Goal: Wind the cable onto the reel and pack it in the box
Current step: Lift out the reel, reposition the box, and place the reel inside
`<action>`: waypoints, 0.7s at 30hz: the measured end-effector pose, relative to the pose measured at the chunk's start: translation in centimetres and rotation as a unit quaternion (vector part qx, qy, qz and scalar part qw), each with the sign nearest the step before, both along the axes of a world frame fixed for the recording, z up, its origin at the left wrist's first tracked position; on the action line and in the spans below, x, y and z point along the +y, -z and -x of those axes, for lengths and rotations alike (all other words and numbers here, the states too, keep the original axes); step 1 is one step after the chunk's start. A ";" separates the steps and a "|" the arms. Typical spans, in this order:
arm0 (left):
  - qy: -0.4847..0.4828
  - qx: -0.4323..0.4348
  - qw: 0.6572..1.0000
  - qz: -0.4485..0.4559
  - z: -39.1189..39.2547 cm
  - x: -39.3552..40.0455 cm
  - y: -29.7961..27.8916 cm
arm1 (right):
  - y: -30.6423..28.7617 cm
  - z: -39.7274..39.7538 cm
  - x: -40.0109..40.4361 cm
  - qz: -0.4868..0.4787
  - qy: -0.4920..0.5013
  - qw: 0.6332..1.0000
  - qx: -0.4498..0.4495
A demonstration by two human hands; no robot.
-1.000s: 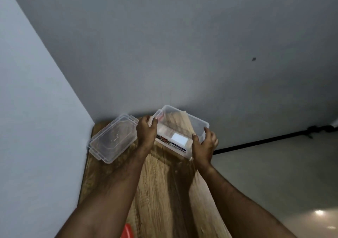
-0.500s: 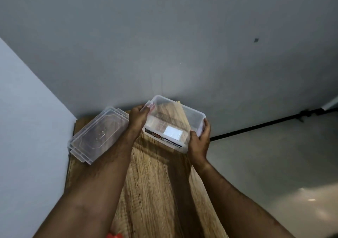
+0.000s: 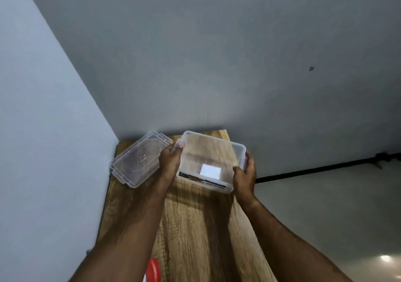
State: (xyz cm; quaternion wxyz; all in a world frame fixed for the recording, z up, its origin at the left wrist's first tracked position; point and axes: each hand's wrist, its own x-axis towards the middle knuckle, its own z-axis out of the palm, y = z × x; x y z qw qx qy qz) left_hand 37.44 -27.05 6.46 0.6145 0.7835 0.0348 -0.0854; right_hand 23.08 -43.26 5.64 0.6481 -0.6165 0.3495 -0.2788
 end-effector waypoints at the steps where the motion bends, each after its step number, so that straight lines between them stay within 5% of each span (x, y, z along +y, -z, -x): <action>1: -0.009 -0.001 1.000 0.003 1.1 0.7 -0.5 | -0.2 0.4 0.3 -0.002 -0.008 1.000 -0.003; 21: -0.147 0.024 0.989 -0.006 22.3 7.8 0.1 | 0.9 12.1 2.0 0.027 -0.176 0.983 0.038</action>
